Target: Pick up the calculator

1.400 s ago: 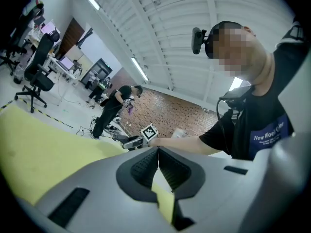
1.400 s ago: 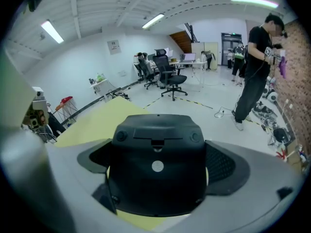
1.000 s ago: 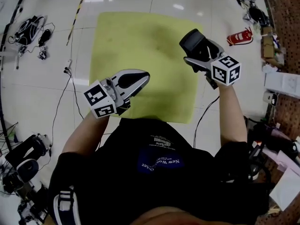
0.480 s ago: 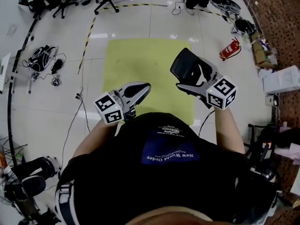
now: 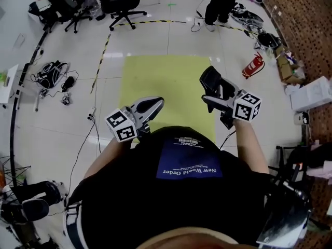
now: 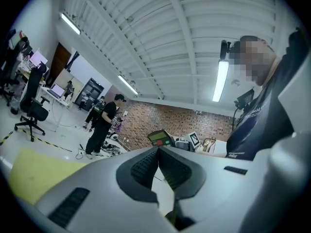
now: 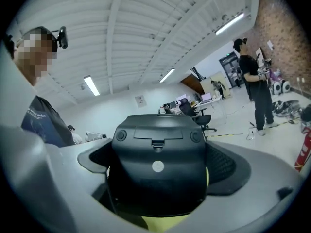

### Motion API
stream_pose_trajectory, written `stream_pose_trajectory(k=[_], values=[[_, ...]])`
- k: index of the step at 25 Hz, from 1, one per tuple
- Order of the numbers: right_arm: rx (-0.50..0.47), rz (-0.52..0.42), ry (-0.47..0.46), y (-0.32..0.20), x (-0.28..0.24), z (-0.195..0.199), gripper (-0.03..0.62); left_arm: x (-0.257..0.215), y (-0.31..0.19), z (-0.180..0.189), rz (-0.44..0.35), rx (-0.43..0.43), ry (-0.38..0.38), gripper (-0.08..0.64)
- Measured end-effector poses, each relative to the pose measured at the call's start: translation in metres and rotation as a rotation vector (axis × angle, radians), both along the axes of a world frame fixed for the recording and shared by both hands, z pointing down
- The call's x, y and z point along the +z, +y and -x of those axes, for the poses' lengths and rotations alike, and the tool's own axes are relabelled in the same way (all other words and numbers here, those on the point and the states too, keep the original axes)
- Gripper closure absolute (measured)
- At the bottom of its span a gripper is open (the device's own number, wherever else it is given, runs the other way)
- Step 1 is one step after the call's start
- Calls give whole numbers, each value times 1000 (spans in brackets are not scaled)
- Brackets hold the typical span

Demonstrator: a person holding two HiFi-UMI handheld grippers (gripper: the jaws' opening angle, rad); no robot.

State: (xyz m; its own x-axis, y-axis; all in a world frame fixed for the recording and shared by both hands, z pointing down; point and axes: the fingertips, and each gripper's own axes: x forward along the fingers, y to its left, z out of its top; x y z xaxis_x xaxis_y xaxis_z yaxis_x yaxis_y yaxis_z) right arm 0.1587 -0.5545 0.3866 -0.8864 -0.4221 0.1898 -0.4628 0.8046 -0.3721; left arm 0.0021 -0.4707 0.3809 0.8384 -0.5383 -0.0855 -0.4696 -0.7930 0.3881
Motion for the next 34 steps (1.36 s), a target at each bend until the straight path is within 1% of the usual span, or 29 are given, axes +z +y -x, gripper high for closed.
stream_pose_trajectory(k=[3,13,24,34], values=[[-5,4,-8,-1,-2,3,26,-3,2,-2,-4,-3,-4,554],[12,-13,20,-5,1,3,26,-1,5,-2,-40,6,-24,554],[-15,-23,50,-5,2,7,26,-5,2,1,-33,-11,-21,554],[-24,-28,52,-5,2,8,26,-9,-6,10,-29,-43,-19,554]])
